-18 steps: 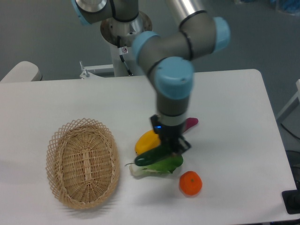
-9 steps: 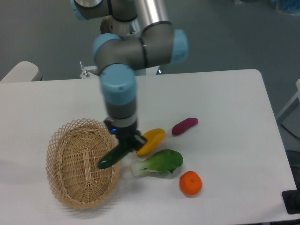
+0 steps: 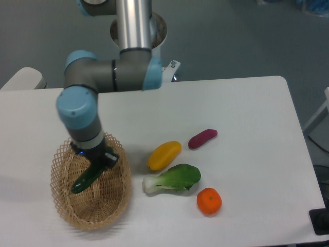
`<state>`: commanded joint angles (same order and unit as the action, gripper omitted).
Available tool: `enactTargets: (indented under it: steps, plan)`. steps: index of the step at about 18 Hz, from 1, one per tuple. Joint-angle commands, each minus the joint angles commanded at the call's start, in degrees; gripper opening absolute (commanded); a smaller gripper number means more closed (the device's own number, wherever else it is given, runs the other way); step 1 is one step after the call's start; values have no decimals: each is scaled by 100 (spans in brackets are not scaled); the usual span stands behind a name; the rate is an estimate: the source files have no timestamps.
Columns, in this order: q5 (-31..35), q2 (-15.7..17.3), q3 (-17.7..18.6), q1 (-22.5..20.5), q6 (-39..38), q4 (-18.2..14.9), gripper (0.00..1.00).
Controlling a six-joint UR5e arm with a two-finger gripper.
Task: Place the cucumber in the basket
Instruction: 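Lift the cucumber and carry it over the wicker basket, then lower the cucumber into the basket and open the gripper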
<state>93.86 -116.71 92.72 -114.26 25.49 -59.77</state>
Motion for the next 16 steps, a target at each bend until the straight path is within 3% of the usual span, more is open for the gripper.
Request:
enactTargets:
  steps: [9,11,13,16]
  plan:
    - [10,-167,-61,9,150,18,39]
    - [18,-202,-79,9,176,18,54]
    - [53,-203,-105,9,176,18,85]
    - [62,-194,-176,0,176,18,100]
